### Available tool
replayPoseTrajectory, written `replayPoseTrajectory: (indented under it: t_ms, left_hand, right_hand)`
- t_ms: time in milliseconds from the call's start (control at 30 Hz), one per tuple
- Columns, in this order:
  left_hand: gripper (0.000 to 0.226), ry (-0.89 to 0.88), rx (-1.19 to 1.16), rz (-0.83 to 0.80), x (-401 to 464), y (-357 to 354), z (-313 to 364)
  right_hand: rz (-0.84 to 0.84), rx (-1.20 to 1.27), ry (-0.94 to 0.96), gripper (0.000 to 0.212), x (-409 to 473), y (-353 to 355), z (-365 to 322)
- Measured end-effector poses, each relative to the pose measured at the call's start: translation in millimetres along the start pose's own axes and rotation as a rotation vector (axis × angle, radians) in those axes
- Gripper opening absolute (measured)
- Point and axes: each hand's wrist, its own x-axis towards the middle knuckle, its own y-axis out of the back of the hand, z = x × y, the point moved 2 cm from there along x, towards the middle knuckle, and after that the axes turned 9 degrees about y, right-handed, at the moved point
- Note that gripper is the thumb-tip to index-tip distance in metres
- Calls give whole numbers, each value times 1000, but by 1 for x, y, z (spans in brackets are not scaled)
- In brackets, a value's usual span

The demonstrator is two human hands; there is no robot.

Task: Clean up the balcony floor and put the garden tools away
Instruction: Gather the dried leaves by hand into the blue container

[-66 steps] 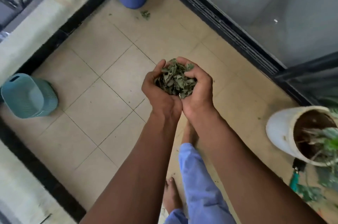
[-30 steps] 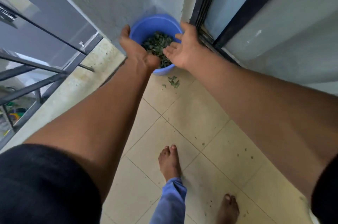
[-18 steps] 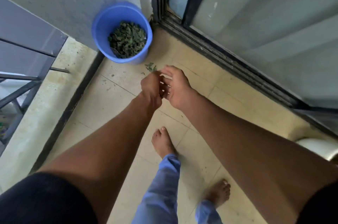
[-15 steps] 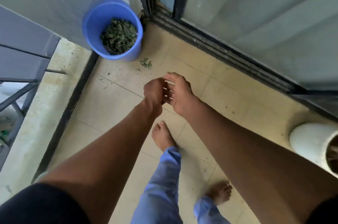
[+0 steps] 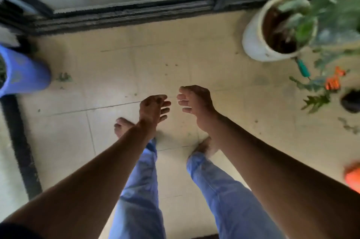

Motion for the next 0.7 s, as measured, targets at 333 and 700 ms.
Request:
replayPoseTrajectory:
  t_ms: [333,700]
  left_hand:
    - [18,-280,680,-218,-62,-271,-40]
    - [21,-319,1005,-489,-114,-502,-93]
  right_hand:
    - [399,382,-29,15,-28,271,57]
    - [874,639,-20,13,-47,465,83]
